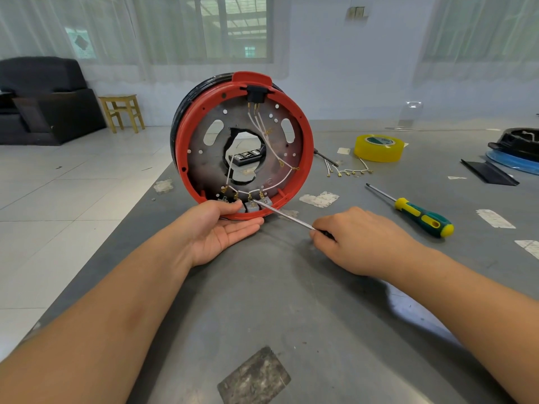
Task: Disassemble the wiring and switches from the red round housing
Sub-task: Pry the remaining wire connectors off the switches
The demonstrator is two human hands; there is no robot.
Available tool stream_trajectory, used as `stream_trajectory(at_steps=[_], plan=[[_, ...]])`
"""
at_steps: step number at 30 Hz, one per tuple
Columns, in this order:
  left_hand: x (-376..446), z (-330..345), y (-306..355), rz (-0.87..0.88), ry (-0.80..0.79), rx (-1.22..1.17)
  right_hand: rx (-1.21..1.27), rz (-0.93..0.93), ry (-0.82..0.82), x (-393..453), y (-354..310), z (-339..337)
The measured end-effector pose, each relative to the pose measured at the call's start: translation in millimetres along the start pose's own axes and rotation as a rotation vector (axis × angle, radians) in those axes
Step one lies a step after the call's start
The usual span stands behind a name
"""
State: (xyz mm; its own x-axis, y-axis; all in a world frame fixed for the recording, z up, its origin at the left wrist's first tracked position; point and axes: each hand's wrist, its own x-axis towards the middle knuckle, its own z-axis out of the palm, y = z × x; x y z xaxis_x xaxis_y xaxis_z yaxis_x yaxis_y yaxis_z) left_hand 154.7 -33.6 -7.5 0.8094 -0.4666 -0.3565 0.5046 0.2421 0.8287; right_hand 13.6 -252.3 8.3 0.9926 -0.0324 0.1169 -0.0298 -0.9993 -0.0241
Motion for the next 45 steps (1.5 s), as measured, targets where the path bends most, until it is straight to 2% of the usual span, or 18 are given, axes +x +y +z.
stream_trajectory(at_steps=[12, 19, 36, 45], plan=[[0.6, 0.3, -0.3, 0.005, -0.003, 0.04, 0.069, 0.045, -0.067, -0.2, -1.1, -8.9], [1.8, 2.7, -0.2, 0.023, -0.001, 0.106, -0.04, 0.048, 0.002, -1.8, -1.3, -8.1], [-1.6, 2.5, -0.1, 0.022, 0.021, 0.047, -0.178, 0.079, 0.131, -6.0, -10.7, 2.8], [-1.9, 4.2, -1.1, 0.022, 0.02, 0.038, -0.148, 0.089, 0.107, -6.7, -9.7, -2.1]])
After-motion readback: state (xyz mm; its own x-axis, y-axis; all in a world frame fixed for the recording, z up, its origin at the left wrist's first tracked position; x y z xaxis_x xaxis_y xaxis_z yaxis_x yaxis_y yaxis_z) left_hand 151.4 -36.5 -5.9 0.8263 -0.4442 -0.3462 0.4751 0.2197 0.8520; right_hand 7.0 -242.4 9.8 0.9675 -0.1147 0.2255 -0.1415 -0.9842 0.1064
